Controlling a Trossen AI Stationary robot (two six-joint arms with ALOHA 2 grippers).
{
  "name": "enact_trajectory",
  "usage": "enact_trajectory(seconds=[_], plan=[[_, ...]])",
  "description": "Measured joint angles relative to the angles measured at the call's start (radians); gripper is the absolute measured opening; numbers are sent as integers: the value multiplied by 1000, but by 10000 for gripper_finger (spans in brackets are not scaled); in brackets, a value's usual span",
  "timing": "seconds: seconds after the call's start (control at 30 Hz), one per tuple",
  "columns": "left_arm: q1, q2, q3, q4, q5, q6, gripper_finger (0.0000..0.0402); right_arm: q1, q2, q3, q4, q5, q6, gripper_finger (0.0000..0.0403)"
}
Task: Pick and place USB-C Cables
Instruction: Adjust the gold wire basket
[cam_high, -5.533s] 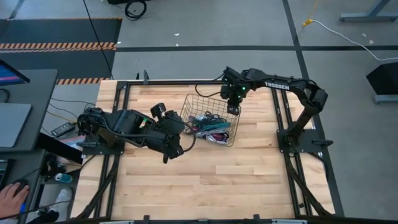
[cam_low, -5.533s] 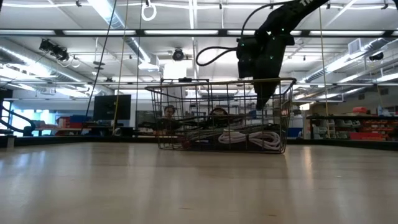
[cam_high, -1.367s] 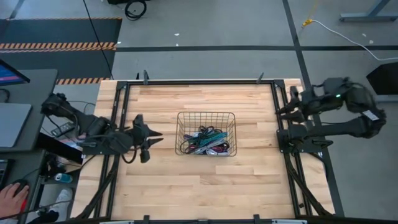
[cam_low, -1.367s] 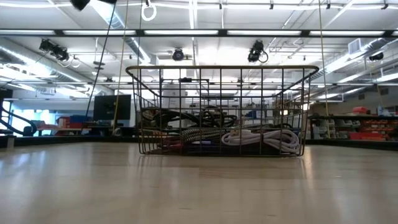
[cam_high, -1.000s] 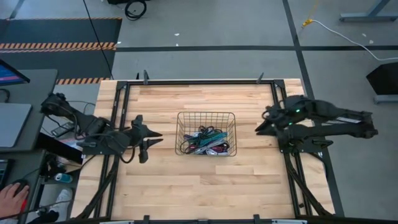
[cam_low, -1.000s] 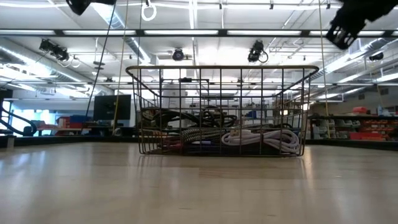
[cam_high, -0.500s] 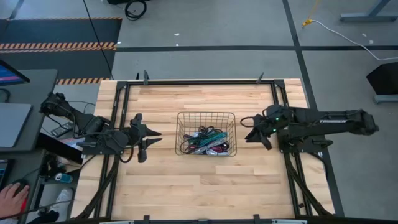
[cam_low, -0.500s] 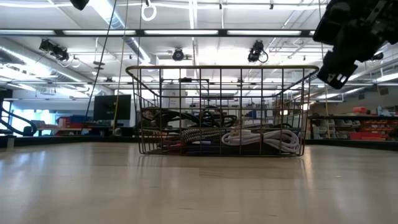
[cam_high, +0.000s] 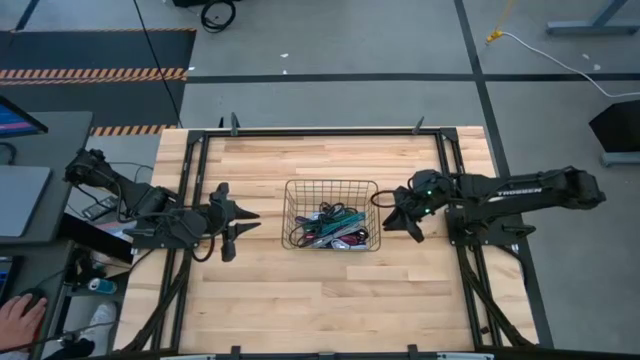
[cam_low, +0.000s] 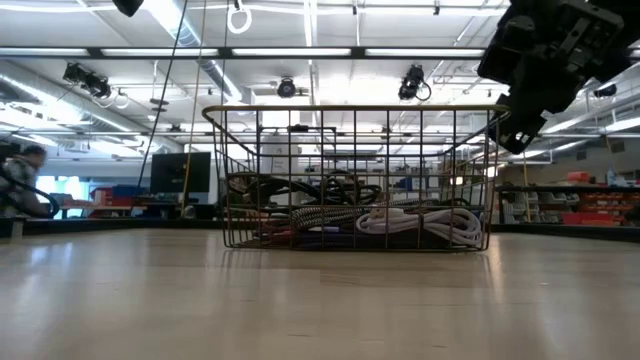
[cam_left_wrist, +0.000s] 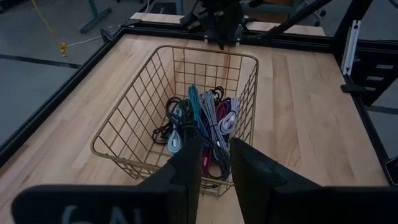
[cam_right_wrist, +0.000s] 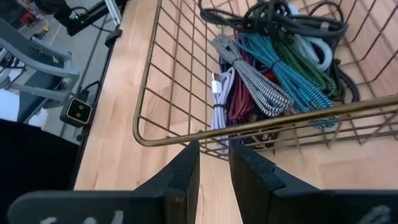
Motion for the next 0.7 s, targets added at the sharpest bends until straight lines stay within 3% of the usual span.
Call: enact_trajectory(seconds=[0.7], plan=[[0,0,0,6,2,5,89,-25,127,0,188,-13,-36,93]])
